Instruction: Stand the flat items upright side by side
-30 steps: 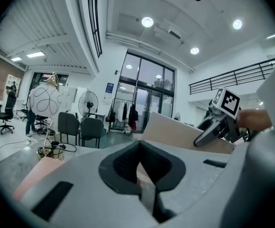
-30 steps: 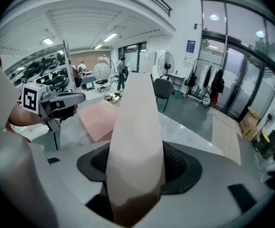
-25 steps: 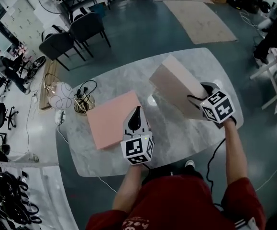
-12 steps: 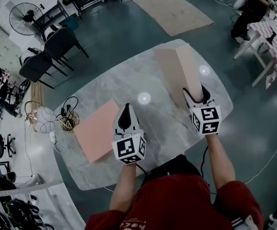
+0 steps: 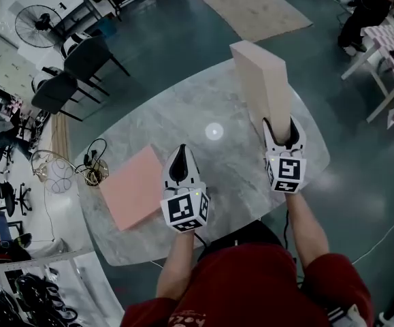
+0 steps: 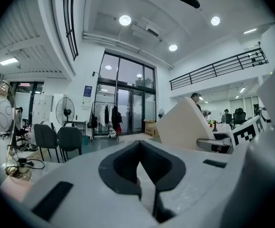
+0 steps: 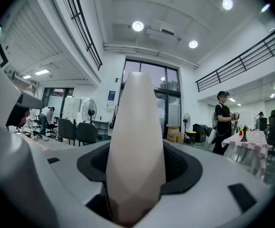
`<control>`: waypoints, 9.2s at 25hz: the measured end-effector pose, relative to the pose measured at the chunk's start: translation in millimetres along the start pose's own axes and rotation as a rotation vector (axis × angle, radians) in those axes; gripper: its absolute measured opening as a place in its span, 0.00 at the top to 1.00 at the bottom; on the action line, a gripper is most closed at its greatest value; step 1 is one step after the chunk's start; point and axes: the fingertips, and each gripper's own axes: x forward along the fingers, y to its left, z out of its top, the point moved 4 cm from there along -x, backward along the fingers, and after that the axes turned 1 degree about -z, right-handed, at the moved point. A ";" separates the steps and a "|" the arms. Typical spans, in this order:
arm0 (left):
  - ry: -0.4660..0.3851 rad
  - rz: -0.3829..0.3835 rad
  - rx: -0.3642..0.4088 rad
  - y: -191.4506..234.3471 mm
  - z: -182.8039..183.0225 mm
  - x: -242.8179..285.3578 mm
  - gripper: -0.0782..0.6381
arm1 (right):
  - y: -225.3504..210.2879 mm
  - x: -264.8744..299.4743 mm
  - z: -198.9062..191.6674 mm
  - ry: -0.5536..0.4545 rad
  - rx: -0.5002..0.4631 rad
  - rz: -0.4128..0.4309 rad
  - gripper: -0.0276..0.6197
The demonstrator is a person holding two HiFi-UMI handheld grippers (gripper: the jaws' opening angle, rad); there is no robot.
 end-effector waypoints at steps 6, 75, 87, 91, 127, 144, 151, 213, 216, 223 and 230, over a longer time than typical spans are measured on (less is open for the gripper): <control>0.029 0.012 0.019 -29.4 -2.7 28.4 0.88 | -10.2 24.1 -2.7 -0.004 0.009 -0.029 0.53; 0.126 0.573 -0.134 225.1 -86.2 -217.9 0.88 | 350.8 -39.3 2.6 0.171 -0.060 0.714 0.44; 0.302 0.534 -0.235 264.1 -159.2 -232.0 0.88 | 510.3 12.2 -32.7 0.277 -0.333 1.110 0.44; 0.385 0.478 -0.261 255.5 -177.0 -229.8 0.88 | 542.5 27.4 -46.7 0.352 -0.451 1.224 0.44; 0.504 0.416 -0.393 257.6 -224.5 -215.7 0.88 | 615.5 52.4 -99.2 1.098 -0.779 1.781 0.45; 0.425 0.458 -0.409 231.7 -239.7 -249.1 0.88 | 570.5 -28.2 -3.8 0.646 -0.866 1.775 0.47; 0.389 0.401 -0.421 230.4 -245.6 -259.2 0.88 | 561.3 -59.4 16.3 0.568 -0.805 1.716 0.47; 0.186 0.429 -0.456 233.4 -220.2 -354.0 0.88 | 556.0 -262.9 18.8 0.702 -0.601 1.447 0.43; 0.179 0.430 -0.450 233.6 -216.5 -352.6 0.88 | 556.1 -257.3 13.6 0.711 -0.663 1.388 0.45; 0.149 0.450 -0.430 246.3 -198.4 -344.3 0.88 | 546.7 -238.0 18.8 0.734 -0.604 1.343 0.49; 0.097 0.411 -0.361 258.4 -153.4 -311.7 0.88 | 505.2 -184.6 44.7 0.638 -0.408 1.217 0.50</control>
